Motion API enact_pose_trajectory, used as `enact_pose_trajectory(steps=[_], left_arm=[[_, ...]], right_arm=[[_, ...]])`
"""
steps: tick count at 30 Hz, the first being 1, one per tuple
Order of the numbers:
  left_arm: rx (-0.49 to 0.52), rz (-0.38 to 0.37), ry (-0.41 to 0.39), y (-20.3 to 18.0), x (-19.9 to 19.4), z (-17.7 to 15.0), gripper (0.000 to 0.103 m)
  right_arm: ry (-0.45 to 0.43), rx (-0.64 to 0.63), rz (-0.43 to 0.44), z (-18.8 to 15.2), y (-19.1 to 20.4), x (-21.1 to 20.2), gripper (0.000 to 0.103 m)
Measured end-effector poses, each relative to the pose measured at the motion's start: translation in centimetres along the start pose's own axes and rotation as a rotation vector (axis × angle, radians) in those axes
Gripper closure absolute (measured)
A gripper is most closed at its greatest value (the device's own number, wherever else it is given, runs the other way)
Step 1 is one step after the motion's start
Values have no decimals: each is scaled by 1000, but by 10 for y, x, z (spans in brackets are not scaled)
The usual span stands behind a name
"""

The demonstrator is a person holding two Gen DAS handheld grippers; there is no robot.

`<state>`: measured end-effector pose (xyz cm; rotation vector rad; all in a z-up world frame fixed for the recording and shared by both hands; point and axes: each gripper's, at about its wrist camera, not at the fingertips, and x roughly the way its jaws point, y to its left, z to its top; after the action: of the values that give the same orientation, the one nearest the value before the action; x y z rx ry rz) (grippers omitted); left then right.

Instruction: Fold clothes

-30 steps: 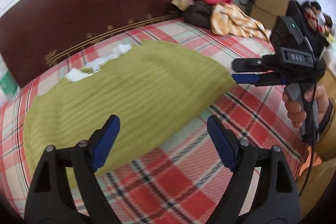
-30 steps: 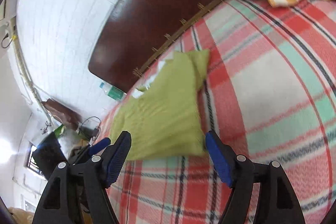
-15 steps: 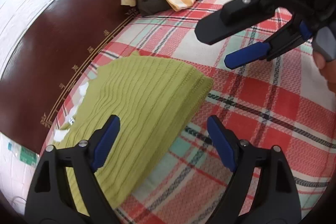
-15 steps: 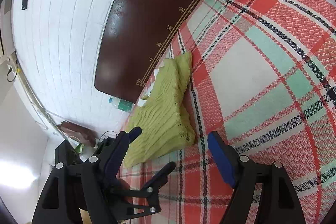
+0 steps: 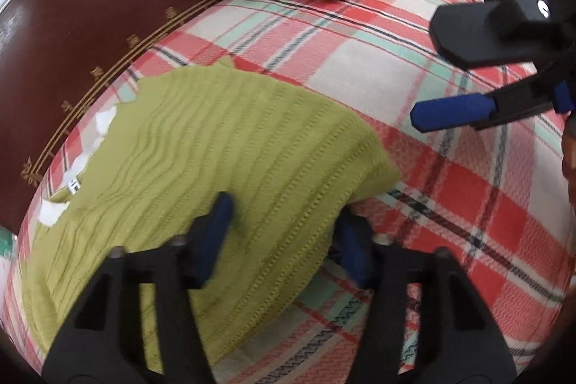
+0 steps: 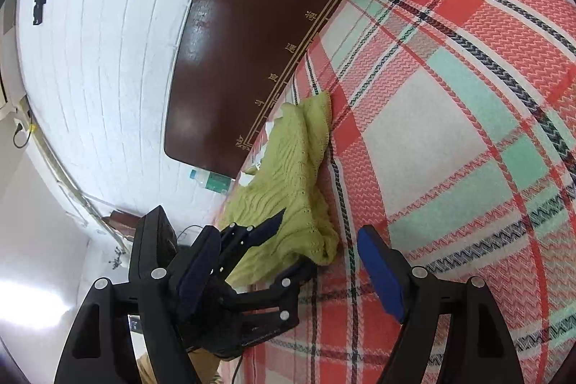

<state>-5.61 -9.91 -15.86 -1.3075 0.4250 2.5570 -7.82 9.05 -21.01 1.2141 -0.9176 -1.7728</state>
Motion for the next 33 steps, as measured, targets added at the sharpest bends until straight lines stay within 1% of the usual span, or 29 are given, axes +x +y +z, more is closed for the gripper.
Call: enact_pose_trajectory(steps=[1, 3, 7, 9, 11, 13, 15, 16, 17, 18, 19, 22, 26, 30, 33], left_arm=[[-43, -20, -5, 5, -1, -1, 66], [-149, -78, -24, 20, -5, -3, 72], [-346, -193, -56, 49, -13, -11, 77], [-406, -218, -76, 57, -17, -16, 78], [-448, -233, -85, 63, -17, -20, 78], [-483, -258, -92, 68, -17, -23, 78], [-507, -271, -99, 71, -16, -26, 78], [-519, -279, -105, 72, -17, -27, 78], [-530, -290, -112, 74, -19, -27, 78], [-541, -300, -120, 75, -21, -28, 78], [-552, -307, -126, 77, -22, -29, 78], [-591, -334, -146, 84, -28, -32, 78], [-638, -366, -195, 99, -45, -36, 78], [-676, -370, -265, 116, -72, -41, 78], [-720, -369, -303, 132, -89, -51, 78]], right_arm=[[5, 2, 1, 4, 1, 4, 23], [13, 12, 9, 16, 2, 14, 23], [66, 50, 16, 40, 3, 47, 23], [107, 56, 9, 48, 6, 68, 23], [132, 77, -18, 54, 8, 88, 23], [167, 67, -21, 57, 13, 109, 23], [177, 52, -45, 60, 21, 123, 25], [178, 39, -51, 61, 25, 128, 35], [168, 22, -66, 62, 30, 132, 58], [165, -4, -86, 63, 35, 134, 71], [159, -28, -103, 63, 40, 136, 86], [140, -79, -136, 61, 58, 136, 87], [129, -162, -138, 58, 95, 135, 88], [133, -264, -128, 55, 139, 140, 89], [152, -315, -123, 50, 164, 152, 89]])
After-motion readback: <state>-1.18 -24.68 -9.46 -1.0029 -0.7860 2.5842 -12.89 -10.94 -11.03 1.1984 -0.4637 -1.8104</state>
